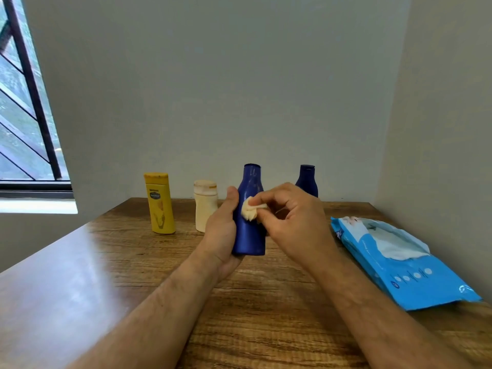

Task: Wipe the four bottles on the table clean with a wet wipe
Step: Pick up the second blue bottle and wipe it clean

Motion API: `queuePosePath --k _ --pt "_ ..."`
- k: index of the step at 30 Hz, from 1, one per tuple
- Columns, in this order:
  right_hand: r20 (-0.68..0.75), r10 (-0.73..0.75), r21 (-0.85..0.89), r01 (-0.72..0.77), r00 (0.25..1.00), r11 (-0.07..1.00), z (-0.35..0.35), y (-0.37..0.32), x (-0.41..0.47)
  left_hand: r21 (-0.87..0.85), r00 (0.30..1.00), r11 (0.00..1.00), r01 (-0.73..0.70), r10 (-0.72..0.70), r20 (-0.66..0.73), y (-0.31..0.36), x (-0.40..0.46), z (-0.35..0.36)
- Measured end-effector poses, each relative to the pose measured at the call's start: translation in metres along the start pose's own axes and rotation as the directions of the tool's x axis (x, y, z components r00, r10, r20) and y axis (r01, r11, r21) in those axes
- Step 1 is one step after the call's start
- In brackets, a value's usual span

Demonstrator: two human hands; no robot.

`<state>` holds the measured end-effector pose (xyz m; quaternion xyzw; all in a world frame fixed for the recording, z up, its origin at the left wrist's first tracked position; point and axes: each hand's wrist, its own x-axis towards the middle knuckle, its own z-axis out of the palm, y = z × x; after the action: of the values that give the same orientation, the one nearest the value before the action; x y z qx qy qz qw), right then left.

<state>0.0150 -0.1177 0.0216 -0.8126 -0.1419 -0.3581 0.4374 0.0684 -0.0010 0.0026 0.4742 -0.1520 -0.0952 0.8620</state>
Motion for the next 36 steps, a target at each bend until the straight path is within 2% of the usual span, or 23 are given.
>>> queuePosePath --k 2,4,7,9,13,16,18,21,24,27,32,34,36 --pt "0.1 -0.063 -0.081 0.071 0.993 0.994 0.003 0.002 -0.002 -0.007 0.997 0.999 -0.033 0.032 -0.074 0.006 0.002 0.0" --pt "0.201 -0.066 -0.11 0.09 0.977 0.99 0.004 0.005 -0.003 -0.013 0.988 0.997 -0.072 0.069 -0.135 0.012 0.006 -0.003" --pt "0.229 -0.066 -0.117 0.095 0.971 0.989 0.004 0.007 -0.004 -0.008 0.979 0.993 -0.118 0.115 -0.167 0.016 0.009 -0.007" --pt "0.14 -0.082 -0.112 0.098 0.987 0.989 0.005 0.007 -0.004 0.027 0.986 0.993 -0.113 0.115 -0.122 0.013 0.007 -0.006" --pt "-0.125 -0.056 -0.05 0.05 0.991 0.997 0.003 0.009 0.001 0.121 0.996 0.989 -0.089 0.088 0.011 0.003 0.001 -0.001" --pt "-0.182 -0.037 -0.04 0.03 0.983 0.999 0.0 0.01 0.003 0.163 0.994 0.981 -0.106 0.104 0.02 0.002 0.0 0.0" --pt "-0.087 -0.034 -0.051 0.03 0.996 0.998 0.0 0.009 0.001 0.155 0.991 0.981 -0.12 0.129 -0.045 0.006 0.002 -0.002" --pt "0.127 -0.066 -0.101 0.079 0.99 0.992 0.002 0.008 -0.003 0.075 0.98 0.989 -0.13 0.139 -0.14 0.013 0.006 -0.007" --pt "0.175 -0.091 -0.093 0.109 0.98 0.99 0.003 0.007 -0.003 0.02 0.976 0.99 -0.138 0.14 -0.167 0.017 0.006 -0.01" --pt "0.093 -0.125 -0.146 0.137 0.988 0.98 0.001 0.008 -0.002 0.171 0.988 0.976 -0.136 0.145 -0.045 0.011 0.003 -0.008" --pt "-0.177 -0.119 -0.168 0.09 0.977 0.982 -0.002 0.011 0.002 0.331 0.989 0.936 -0.116 0.079 0.122 -0.003 -0.001 -0.004" --pt "-0.202 -0.153 -0.206 0.111 0.967 0.972 -0.003 0.011 0.002 0.337 0.988 0.933 -0.124 0.086 0.125 -0.003 -0.002 -0.004" --pt "-0.158 -0.211 -0.217 0.174 0.965 0.96 -0.002 0.01 0.0 0.323 0.984 0.934 -0.15 0.108 0.144 -0.003 -0.002 -0.005"
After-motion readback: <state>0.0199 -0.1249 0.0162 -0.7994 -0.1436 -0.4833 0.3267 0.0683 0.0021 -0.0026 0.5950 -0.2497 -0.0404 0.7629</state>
